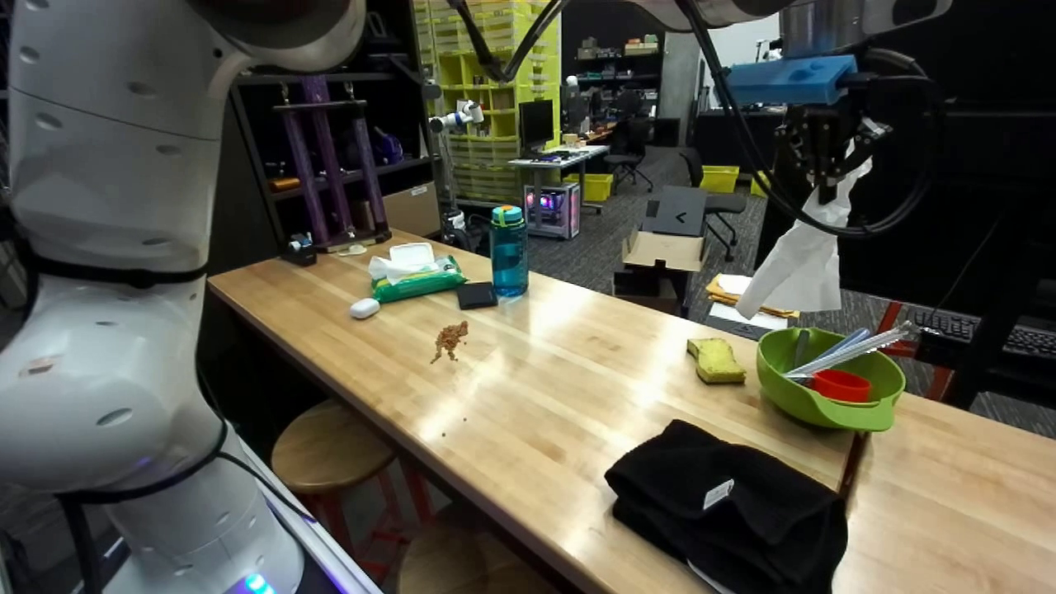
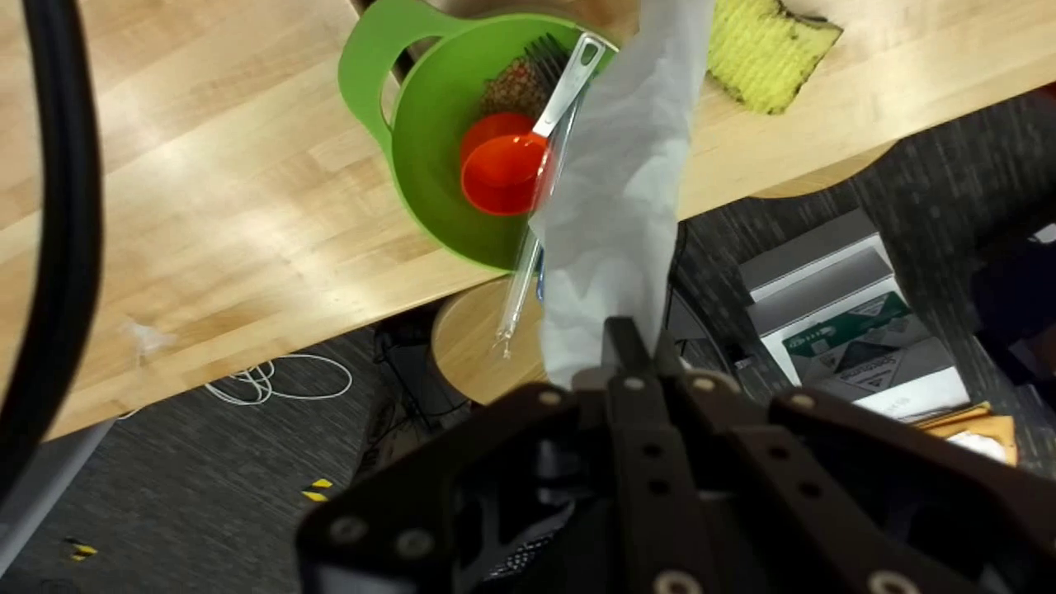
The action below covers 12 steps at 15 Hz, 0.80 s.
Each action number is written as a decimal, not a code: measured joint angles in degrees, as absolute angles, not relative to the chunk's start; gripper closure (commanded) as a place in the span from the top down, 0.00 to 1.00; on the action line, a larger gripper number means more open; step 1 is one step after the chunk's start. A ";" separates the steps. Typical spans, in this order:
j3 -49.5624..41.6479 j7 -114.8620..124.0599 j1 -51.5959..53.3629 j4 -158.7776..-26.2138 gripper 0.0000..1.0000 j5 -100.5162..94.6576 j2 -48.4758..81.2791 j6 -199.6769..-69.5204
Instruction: Put the tissue in the green bowl
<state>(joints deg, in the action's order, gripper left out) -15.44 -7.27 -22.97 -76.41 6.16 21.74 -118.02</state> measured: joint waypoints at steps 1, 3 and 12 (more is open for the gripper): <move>-15.35 -7.23 -23.47 -74.88 0.00 6.25 22.87 -117.99; -15.06 -7.20 -24.51 -71.67 0.00 7.08 25.40 -117.91; -11.71 -5.68 -27.70 -58.65 0.00 9.45 36.91 -116.79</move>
<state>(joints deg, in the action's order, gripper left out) -11.71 -5.68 -27.70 -58.65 9.45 36.91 -116.79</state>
